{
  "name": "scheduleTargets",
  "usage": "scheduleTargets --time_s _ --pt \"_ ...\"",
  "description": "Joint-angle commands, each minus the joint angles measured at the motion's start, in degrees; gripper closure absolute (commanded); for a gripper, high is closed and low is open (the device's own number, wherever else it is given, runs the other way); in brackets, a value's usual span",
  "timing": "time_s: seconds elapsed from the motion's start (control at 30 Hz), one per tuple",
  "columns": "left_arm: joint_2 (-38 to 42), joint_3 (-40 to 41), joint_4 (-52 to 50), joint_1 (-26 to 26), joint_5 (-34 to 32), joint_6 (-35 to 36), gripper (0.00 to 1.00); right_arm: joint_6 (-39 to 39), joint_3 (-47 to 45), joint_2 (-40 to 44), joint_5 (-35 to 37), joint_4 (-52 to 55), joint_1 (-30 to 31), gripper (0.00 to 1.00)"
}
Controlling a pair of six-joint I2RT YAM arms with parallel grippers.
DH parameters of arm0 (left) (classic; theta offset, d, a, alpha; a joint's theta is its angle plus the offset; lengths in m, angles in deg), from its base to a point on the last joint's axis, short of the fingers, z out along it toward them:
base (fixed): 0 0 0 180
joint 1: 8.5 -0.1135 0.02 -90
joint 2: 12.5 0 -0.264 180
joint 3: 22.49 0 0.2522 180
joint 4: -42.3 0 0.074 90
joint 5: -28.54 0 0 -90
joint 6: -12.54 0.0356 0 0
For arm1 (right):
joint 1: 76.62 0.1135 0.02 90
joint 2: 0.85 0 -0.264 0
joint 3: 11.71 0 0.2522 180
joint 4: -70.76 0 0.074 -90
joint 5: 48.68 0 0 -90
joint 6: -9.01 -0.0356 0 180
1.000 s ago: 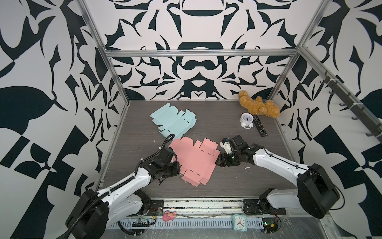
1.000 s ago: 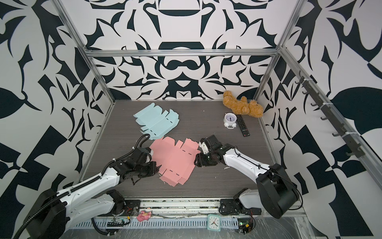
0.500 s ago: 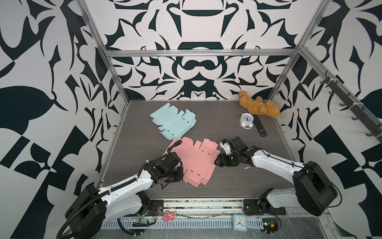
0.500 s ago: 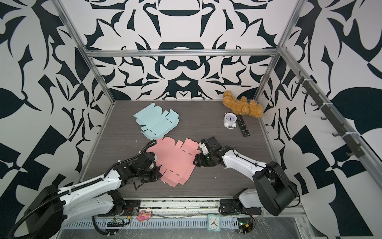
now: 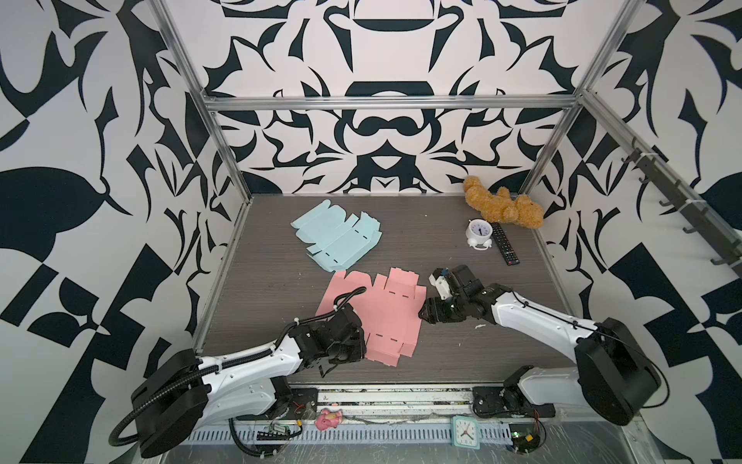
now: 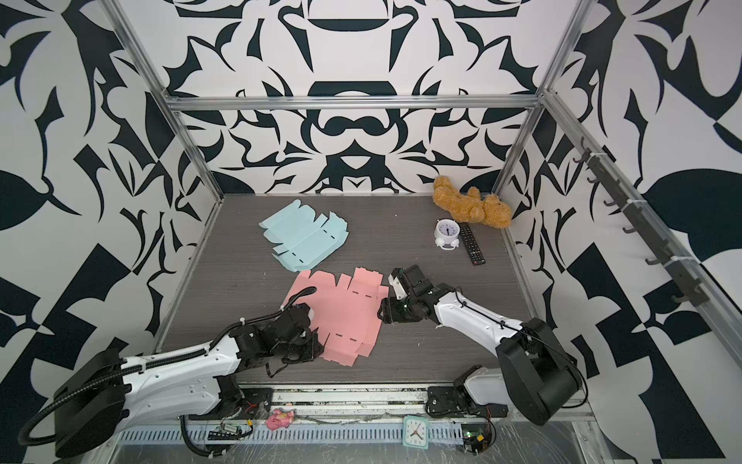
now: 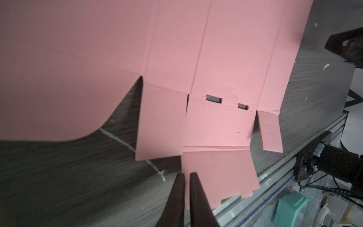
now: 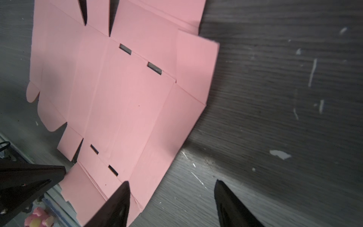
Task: Assemble paper box
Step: Rotate the paper box at the center of the table.
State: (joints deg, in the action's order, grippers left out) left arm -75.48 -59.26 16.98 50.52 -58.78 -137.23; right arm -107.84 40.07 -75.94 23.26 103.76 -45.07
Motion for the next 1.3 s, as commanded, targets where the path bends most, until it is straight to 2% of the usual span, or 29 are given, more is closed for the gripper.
scheduleTargets --time_s 0.0,0.37,0.53,0.77,0.87,1.07,1.27 --pt "-2.4 -0.4 4.9 2.2 -1.5 -3.2 0.88 0.4 -0.5 2.4 1.2 0.0 -0.4 0.27" --pt "-8.4 -5.0 10.3 6.7 -1.8 -3.2 0.87 1.3 -2.3 1.3 -2.3 -3.5 -4.6 0.26" --pt "-6.7 -4.9 8.1 6.8 -2.2 -2.1 0.86 0.8 -3.0 -0.8 -6.0 -6.3 -7.3 0.26" --pt "-1.4 -2.9 5.0 6.9 -3.9 -1.7 0.85 0.4 -2.9 -2.9 -8.0 -8.7 -7.7 0.27" --pt "1.7 -3.2 1.7 6.3 -6.5 1.6 0.81 -0.1 -3.0 -4.5 -8.2 -9.3 -7.7 0.28" --pt "2.9 -5.9 -1.4 -2.5 -2.4 9.9 0.79 -1.1 -2.6 -7.1 -8.0 -10.4 -7.7 0.30" --pt "-2.5 -7.3 4.4 -12.0 5.2 13.9 0.79 -2.0 -2.1 -9.6 -9.1 -11.8 -7.7 0.33"
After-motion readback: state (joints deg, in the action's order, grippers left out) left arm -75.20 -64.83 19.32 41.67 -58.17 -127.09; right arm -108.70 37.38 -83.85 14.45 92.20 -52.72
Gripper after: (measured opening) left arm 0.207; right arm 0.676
